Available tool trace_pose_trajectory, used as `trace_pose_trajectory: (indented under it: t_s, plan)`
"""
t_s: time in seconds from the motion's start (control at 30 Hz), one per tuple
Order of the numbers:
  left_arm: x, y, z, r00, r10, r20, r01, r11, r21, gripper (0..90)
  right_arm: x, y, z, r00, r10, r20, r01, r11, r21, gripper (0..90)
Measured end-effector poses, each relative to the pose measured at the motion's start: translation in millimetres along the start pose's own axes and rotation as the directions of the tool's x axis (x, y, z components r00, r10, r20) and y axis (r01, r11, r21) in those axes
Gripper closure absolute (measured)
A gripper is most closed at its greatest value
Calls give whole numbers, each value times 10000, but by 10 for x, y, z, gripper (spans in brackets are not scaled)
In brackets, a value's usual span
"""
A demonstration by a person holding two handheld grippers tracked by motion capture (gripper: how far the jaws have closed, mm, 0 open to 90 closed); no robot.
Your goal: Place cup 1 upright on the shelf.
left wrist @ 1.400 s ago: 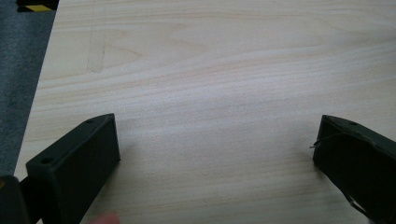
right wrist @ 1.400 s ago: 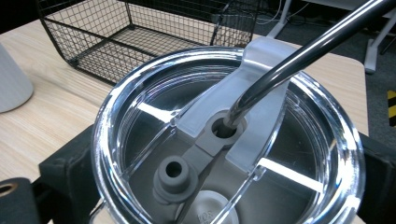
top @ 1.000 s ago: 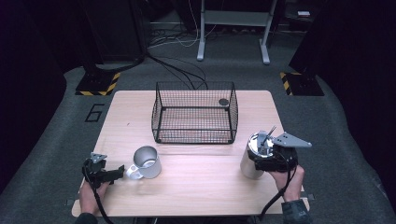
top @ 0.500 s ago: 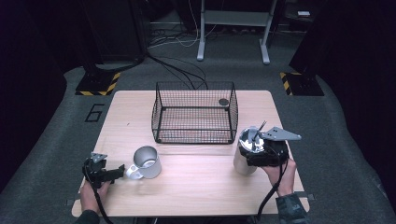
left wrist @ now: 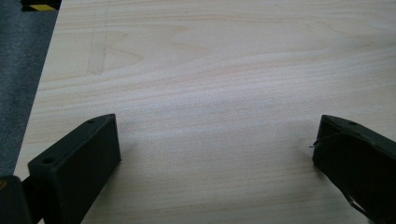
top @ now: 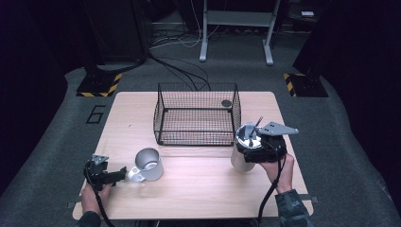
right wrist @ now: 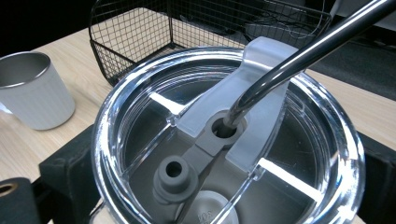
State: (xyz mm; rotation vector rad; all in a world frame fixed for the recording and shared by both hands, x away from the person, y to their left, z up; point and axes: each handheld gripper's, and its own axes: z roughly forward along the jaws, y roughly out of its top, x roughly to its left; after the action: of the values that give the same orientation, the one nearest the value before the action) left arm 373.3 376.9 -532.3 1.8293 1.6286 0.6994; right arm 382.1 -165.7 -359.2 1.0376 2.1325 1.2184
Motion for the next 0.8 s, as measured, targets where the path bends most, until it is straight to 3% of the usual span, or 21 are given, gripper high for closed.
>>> trace_pose_trajectory:
  t_s: [0.8]
  plan:
    - [0,2,1,10000,20,15,-20,10000,12,6,39,299,139,9995,-150,-285,146,9998,-128,35]
